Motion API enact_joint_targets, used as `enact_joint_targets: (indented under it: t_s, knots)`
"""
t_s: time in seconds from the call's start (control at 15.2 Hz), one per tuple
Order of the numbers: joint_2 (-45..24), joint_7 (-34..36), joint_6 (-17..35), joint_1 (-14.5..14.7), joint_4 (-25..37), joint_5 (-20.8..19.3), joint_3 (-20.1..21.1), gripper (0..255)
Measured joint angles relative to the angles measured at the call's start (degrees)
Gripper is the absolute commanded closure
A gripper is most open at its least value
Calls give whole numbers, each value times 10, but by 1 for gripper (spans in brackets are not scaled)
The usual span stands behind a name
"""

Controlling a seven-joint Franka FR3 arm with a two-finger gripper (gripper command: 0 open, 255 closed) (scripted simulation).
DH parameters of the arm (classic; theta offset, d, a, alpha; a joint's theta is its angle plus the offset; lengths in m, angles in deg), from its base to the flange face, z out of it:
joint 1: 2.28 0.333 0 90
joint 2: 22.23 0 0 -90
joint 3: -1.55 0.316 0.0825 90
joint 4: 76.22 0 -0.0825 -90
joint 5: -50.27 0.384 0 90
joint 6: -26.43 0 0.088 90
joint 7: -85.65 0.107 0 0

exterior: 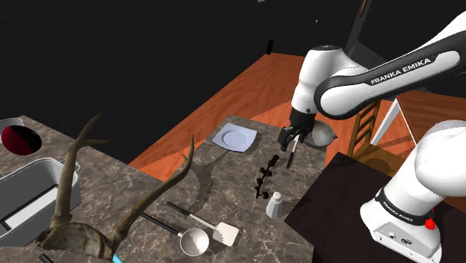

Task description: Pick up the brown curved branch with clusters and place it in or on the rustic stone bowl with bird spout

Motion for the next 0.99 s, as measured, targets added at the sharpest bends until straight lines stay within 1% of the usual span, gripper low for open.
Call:
enact_joint_targets:
  t_s: [0.2,0.33,0.4,0.46,0.53,0.59,0.66,0.73,0.79,0.92,0.99]
  knots:
    - [-77,56,91,-17,-5,-11,41,0]
    - [-138,107,149,-39,5,-37,72,0]
    - [-171,136,175,-55,14,-60,87,0]
    - [-204,171,206,-72,16,-90,101,0]
    - [-234,210,227,-90,25,-129,112,0]
    - [-263,258,247,-105,32,-177,121,0]
    - [-296,317,265,-116,42,-236,124,0]
    - [-328,381,275,-118,58,-303,118,0]
    - [-349,427,284,-114,65,-351,107,0]
    - [-381,484,297,-100,78,-416,83,0]
    - [-394,503,304,-94,82,-442,70,0]
